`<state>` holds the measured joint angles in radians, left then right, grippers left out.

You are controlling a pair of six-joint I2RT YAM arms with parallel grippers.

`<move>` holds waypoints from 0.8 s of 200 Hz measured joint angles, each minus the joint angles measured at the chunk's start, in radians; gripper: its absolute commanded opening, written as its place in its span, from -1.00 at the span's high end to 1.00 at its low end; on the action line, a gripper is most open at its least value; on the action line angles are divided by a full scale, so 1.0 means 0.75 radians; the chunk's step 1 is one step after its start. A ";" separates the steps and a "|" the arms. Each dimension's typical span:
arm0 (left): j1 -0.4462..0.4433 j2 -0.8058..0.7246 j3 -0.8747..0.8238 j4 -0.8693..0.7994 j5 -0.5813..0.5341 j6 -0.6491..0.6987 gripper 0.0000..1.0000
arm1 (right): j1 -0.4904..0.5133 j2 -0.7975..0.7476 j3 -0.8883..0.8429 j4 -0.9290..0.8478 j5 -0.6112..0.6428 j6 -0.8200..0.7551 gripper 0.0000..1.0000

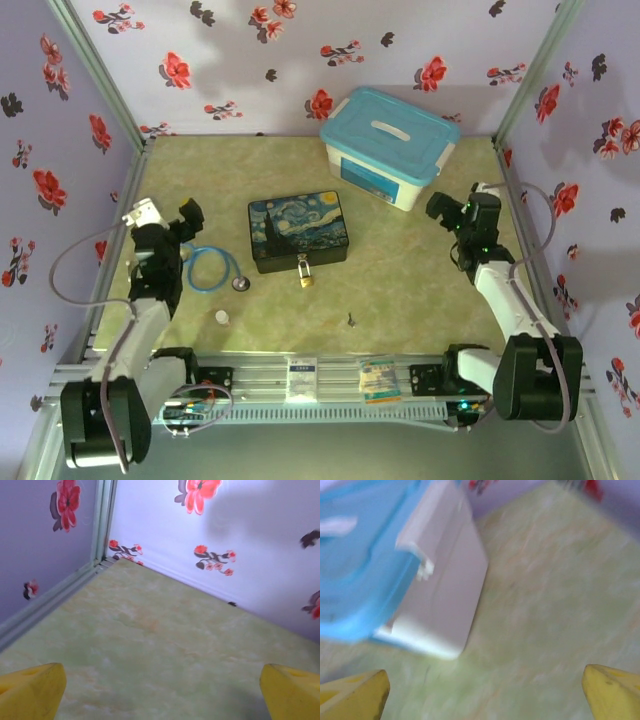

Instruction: Unlock the padlock with the key

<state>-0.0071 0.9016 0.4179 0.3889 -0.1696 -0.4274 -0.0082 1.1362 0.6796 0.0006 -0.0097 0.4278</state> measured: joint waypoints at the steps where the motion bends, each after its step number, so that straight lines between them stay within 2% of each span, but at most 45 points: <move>1: 0.001 -0.010 -0.006 -0.003 0.010 -0.015 -0.99 | 0.001 -0.002 0.000 -0.012 -0.012 0.005 -0.98; 26: 0.001 -0.099 -0.036 -0.106 0.176 -0.211 -0.99 | 0.067 -0.047 -0.010 -0.223 -0.116 0.076 -0.96; 51: -0.083 -0.139 -0.004 -0.317 0.289 -0.347 -0.99 | 0.258 -0.105 -0.010 -0.399 -0.129 0.112 -0.88; 85: -0.420 -0.178 0.033 -0.557 0.289 -0.428 -0.99 | 0.588 -0.155 -0.042 -0.550 -0.082 0.193 -0.64; 127: -0.852 -0.165 0.083 -0.709 0.160 -0.522 -0.99 | 1.017 -0.174 -0.142 -0.631 0.030 0.375 -0.08; 160: -1.083 -0.069 0.089 -0.713 0.083 -0.592 -0.99 | 1.287 -0.140 -0.196 -0.622 0.100 0.500 -0.07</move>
<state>-0.8192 0.8501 0.4847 -0.1459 -0.1070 -0.8711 0.9573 1.0309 0.5323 -0.4660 0.0654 0.8028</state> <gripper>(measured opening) 0.997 0.539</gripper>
